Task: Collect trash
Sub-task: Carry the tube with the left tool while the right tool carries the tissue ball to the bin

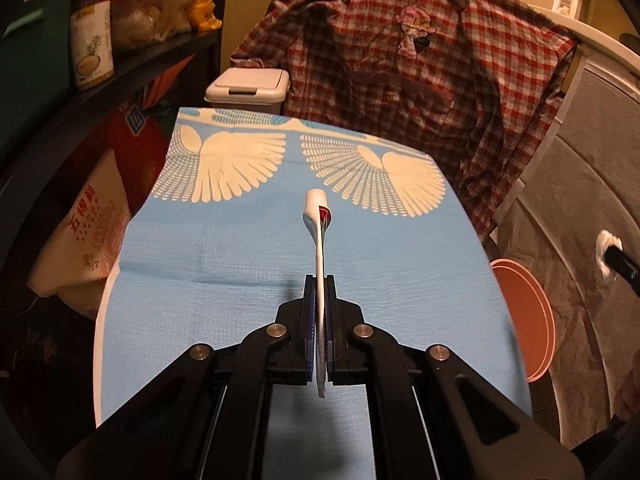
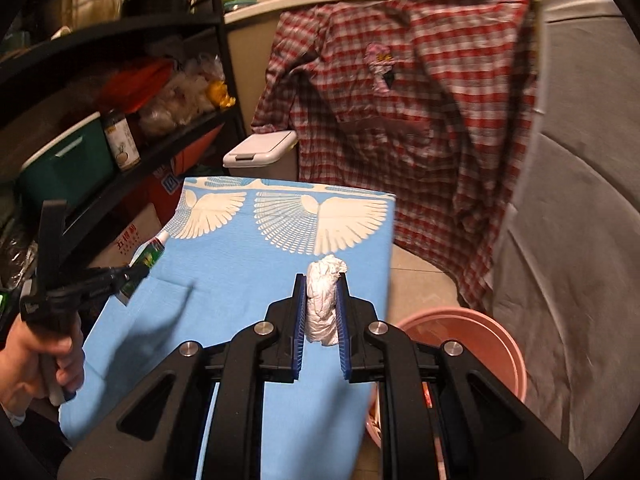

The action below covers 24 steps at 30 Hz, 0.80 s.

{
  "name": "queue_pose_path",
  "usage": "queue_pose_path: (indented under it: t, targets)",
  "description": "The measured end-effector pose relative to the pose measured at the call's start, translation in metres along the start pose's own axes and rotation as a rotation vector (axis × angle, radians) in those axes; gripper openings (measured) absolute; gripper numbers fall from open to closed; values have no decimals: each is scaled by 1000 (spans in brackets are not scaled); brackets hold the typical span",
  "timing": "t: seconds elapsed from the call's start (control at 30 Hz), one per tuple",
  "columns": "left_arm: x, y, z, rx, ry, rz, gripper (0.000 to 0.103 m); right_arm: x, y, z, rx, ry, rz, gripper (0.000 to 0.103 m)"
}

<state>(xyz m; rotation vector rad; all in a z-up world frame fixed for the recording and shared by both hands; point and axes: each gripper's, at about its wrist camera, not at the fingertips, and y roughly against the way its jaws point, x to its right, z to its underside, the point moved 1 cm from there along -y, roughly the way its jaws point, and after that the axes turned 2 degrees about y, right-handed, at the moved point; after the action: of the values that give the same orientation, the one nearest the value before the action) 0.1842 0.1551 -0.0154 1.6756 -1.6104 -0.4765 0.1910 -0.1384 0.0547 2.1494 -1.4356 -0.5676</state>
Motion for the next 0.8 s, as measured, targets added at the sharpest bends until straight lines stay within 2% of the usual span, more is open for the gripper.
queue_pose_path:
  t: [0.17,0.3,0.43,0.8]
  targets:
    - [16,17,5,31,-9,-6,4,28,17,21,30,-93,40,15]
    - [29,25,7,45,-14,-9,4,37,26,27,47,-85,82,15]
    - [42,33,9,65,-29,-9,4,47,30,31,48,-111,77,15]
    - [70,41,10,104,-59,-14,4,59,43,37,93,-99,136,15]
